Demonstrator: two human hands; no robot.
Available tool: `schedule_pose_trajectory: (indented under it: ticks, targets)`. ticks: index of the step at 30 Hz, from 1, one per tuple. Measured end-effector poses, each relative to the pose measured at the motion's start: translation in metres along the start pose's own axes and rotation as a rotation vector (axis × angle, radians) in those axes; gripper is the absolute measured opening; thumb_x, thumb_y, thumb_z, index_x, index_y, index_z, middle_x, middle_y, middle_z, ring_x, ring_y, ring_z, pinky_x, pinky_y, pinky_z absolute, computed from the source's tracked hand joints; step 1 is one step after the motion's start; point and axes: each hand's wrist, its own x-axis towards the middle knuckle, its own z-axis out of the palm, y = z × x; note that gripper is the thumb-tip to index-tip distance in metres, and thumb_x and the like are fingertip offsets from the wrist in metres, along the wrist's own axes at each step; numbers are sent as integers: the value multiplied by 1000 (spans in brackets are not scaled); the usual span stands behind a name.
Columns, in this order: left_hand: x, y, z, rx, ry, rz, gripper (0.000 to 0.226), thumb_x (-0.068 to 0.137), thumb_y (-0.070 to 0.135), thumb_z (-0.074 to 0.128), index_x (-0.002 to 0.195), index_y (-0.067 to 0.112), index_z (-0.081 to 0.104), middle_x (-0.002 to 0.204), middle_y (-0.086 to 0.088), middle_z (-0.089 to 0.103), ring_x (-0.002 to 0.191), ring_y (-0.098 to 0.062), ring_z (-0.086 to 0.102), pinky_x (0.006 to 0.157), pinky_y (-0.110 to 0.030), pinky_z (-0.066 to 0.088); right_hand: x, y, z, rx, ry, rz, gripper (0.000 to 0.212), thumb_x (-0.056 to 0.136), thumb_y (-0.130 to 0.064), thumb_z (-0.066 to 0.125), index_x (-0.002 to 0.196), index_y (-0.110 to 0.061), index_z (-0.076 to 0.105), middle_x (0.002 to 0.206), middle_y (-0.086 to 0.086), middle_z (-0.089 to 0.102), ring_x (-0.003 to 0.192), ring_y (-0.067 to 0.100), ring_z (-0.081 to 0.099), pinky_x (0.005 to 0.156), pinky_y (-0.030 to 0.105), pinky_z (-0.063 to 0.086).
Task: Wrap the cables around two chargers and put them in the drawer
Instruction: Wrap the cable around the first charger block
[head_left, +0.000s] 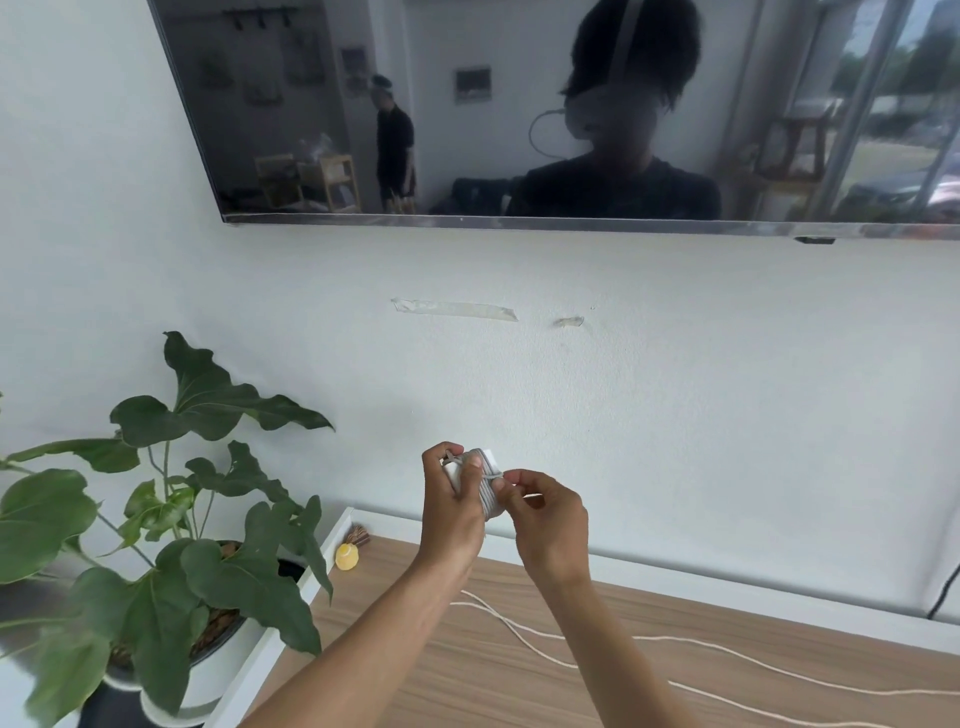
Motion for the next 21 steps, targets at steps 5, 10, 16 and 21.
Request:
schedule_pose_trajectory:
  ticks: [5,10,16,21]
  targets:
    - [-4,1,2,-59,-26,-29,8,100,19,46,106,21,42,101,-14,55,81,-24,57,46,-17,43,-17,7,5,-5,39,-87,11,86,-23,70,97,-24,71,86,-6,65,61,7,57,57,12,43]
    - [-12,-4,5,-41,-31,-49,6,101,21,45,106,24,42,103,-13,56,77,-19,54,47,-16,43,-17,14,6,20,69,7,7,84,-24,71,89,-27,67,91,-8,70,75,17,64,65,19,49]
    - [-14,-2,9,-53,-63,-66,8,101,22,45,108,21,42,99,-17,55,74,-21,55,44,-16,42,-14,17,1,-24,60,40,11,84,-31,69,90,-22,67,82,0,70,71,17,62,59,16,43]
    - [-13,-1,13,-67,-66,-91,5,101,22,45,104,23,42,106,-17,61,77,-24,63,45,-21,43,-14,9,-7,-48,3,-88,14,88,-20,65,92,-34,64,90,-2,61,62,6,58,56,12,44]
